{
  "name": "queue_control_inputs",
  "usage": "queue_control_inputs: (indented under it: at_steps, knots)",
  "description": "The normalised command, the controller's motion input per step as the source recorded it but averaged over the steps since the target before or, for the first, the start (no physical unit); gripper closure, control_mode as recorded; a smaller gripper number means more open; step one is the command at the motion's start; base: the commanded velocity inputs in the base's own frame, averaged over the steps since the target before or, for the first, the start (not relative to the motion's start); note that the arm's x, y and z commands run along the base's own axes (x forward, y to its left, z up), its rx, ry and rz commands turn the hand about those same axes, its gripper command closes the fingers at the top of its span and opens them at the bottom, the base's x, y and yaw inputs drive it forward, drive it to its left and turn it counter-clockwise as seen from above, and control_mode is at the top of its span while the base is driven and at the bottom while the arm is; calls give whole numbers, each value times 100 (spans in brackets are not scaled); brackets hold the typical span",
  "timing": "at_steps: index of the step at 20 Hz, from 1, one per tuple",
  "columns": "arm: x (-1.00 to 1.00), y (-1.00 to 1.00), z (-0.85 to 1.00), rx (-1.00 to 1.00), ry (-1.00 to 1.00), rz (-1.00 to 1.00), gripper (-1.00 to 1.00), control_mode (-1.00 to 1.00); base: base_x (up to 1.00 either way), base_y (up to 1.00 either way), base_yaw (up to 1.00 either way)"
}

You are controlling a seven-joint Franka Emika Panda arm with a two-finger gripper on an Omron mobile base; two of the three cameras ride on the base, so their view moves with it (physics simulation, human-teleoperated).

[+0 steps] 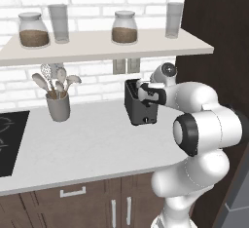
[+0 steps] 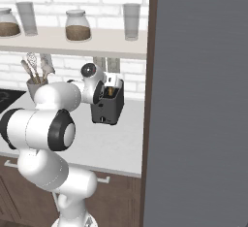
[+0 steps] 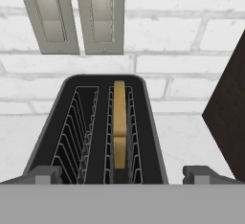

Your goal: Start the toaster. Once the lever pops up, take the bread to the plate on the dining counter.

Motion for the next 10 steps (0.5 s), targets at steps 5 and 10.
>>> queue_control_inputs:
  at_steps: [5, 10]
  knots:
    - [0, 0, 0, 0, 0, 0, -100, -100, 0, 0, 0]
    - [0, 0, 0, 0, 0, 0, -100, -100, 0, 0, 0]
